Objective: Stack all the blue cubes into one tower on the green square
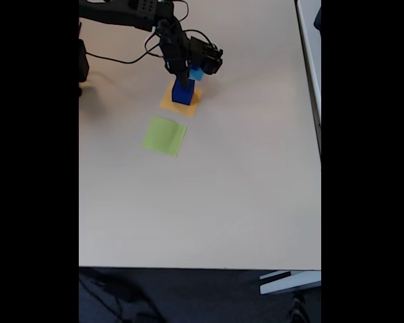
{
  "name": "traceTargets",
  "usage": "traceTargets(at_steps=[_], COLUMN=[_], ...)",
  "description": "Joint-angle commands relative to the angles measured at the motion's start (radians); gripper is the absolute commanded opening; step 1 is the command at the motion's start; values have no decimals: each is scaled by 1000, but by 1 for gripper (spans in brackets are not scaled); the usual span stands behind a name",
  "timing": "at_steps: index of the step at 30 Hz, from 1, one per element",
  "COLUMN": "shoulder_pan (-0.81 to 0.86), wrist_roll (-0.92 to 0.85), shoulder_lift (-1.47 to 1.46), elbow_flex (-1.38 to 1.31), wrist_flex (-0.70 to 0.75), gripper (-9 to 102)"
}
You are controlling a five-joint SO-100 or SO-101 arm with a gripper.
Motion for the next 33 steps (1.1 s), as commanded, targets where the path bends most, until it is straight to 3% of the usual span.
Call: traceTargets(at_steps=[1,13,25,33], shoulder_pan=[9,11,9,6], wrist_roll=[-14,-32,-34,-37], shoulder_lift=[92,97,100,104], elbow_flex=[-2,17,26,-8], wrist_flex=[-15,-15,-23,-14], gripper=[13,12,0,0])
